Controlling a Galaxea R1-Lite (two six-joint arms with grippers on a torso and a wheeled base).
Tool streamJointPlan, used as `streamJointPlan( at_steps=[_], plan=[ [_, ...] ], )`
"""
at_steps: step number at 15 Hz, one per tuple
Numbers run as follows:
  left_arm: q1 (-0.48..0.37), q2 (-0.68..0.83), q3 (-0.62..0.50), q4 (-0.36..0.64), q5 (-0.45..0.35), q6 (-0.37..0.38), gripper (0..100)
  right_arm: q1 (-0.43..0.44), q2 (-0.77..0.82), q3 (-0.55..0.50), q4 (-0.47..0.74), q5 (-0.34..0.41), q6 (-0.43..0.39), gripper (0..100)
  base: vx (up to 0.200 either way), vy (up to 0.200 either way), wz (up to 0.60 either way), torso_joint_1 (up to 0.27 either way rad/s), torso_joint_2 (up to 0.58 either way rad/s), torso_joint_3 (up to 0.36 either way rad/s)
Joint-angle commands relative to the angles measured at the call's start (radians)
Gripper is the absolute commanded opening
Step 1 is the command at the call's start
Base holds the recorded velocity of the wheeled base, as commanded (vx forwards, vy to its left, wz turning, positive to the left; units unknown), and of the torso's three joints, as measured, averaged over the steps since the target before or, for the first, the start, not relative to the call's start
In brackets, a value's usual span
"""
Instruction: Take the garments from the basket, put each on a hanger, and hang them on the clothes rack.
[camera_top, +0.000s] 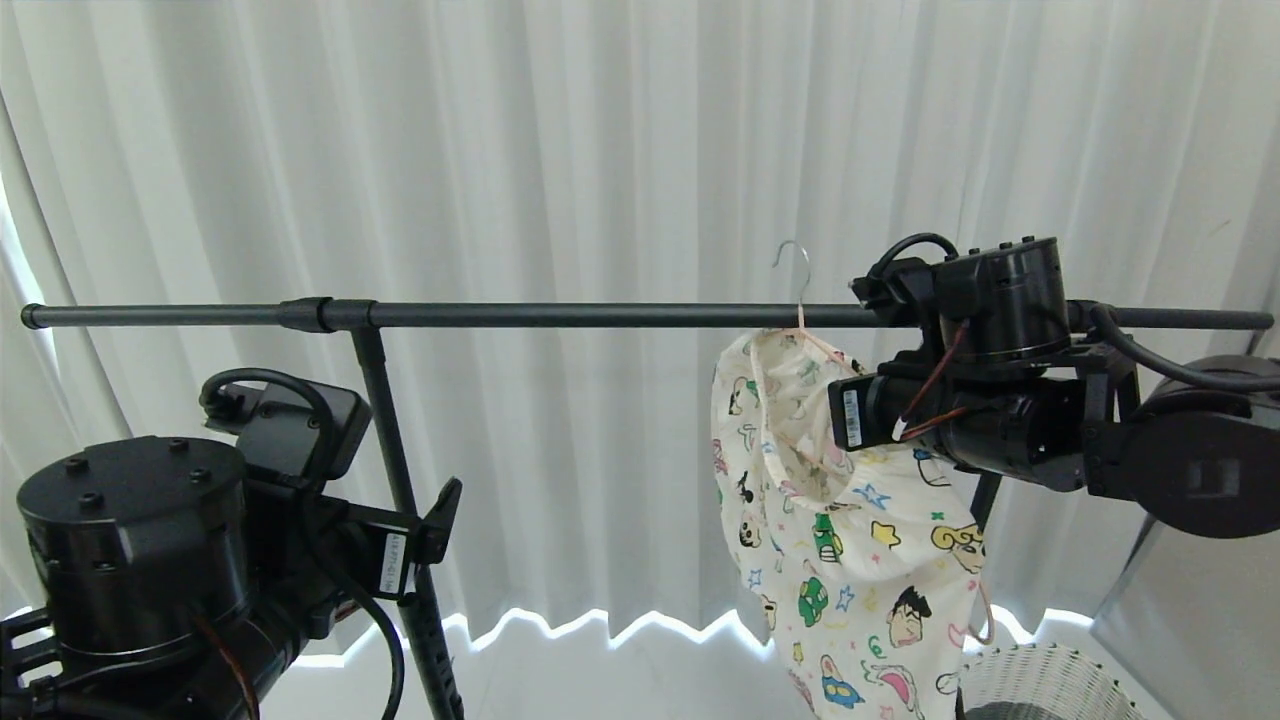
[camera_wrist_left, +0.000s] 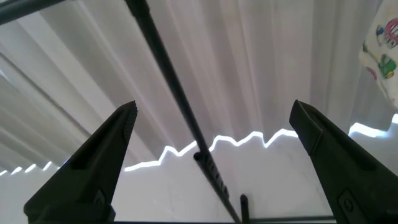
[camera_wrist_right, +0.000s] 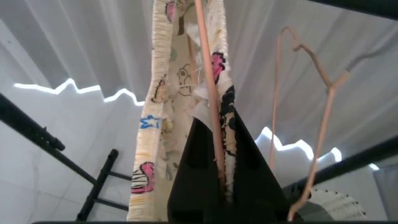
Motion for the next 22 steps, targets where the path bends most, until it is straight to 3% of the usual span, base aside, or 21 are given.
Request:
streamJointPlan(
  at_steps=[1, 11, 20, 21, 22],
  plan=[
    [-0.009, 0.002, 0.001, -0.016, 0.001, 0.0, 100, 0.007, 0.013, -0.002, 0.0, -0.001, 0.0, 0, 0.0, 0.0, 0.0, 0.0, 0.0, 0.0],
    [-0.04, 0.007, 0.004, -0.028, -0.001, 0.009, 100, 0.002, 0.126, 0.001, -0.005, 0.001, 0.0, 0, 0.0, 0.0, 0.0, 0.0, 0.0, 0.0],
    [-0.046, 0.016, 0.002, -0.028, -0.001, 0.009, 100, 0.01, 0.122, 0.001, -0.002, 0.001, 0.002, 0, 0.0, 0.0, 0.0, 0.0, 0.0, 0.0],
    [-0.046, 0.016, 0.004, -0.028, -0.001, 0.009, 100, 0.013, 0.108, 0.0, -0.005, 0.001, 0.003, 100, 0.0, 0.0, 0.0, 0.0, 0.0, 0.0],
    [-0.045, 0.016, 0.004, -0.028, -0.001, 0.009, 100, 0.016, 0.091, -0.005, -0.008, 0.001, 0.003, 100, 0.0, 0.0, 0.0, 0.0, 0.0, 0.0]
  ],
)
